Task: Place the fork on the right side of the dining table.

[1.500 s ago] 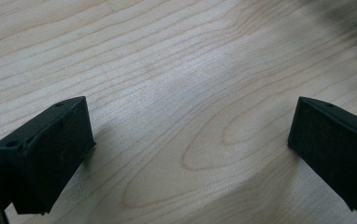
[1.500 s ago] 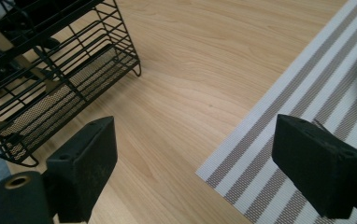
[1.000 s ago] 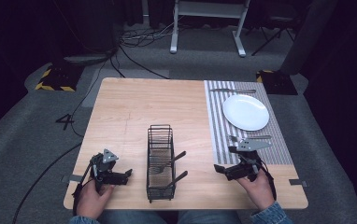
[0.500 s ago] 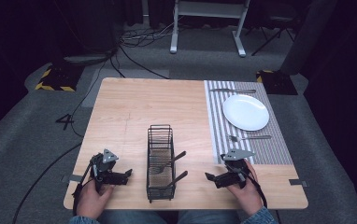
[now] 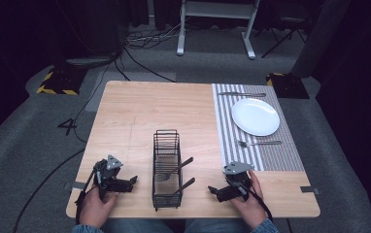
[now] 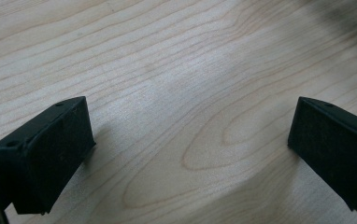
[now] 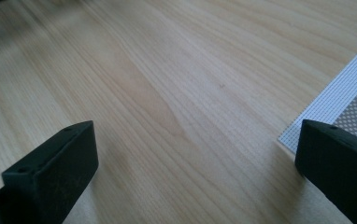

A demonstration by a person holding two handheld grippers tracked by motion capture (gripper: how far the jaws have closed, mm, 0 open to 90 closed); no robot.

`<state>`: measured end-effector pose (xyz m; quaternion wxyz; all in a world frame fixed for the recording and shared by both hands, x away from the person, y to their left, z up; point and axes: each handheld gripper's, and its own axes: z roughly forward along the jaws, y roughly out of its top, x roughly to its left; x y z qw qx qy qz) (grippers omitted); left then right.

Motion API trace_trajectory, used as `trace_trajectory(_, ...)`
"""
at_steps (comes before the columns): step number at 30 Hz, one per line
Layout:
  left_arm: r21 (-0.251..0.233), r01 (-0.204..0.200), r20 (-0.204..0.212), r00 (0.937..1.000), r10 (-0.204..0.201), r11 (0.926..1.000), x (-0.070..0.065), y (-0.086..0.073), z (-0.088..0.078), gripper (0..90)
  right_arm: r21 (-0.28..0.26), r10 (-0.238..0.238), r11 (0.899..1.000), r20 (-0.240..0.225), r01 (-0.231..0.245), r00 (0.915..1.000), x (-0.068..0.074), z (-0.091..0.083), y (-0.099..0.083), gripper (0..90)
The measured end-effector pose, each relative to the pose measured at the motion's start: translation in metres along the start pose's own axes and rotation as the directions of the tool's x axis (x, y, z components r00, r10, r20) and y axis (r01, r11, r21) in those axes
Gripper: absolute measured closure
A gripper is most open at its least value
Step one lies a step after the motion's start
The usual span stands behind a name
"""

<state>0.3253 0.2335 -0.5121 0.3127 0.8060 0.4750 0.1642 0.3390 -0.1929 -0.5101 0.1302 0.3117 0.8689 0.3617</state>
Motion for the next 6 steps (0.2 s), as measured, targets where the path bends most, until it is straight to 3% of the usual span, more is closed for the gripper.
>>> trace_trajectory(6, 0.000, 0.000, 0.000, 1.0000, 0.000, 1.0000, 0.0000, 0.0000, 0.0000, 0.2, 0.007, -0.013, 1.000, 0.011, 0.013, 0.9999, 0.0012, 0.0003, -0.0001, 0.0)
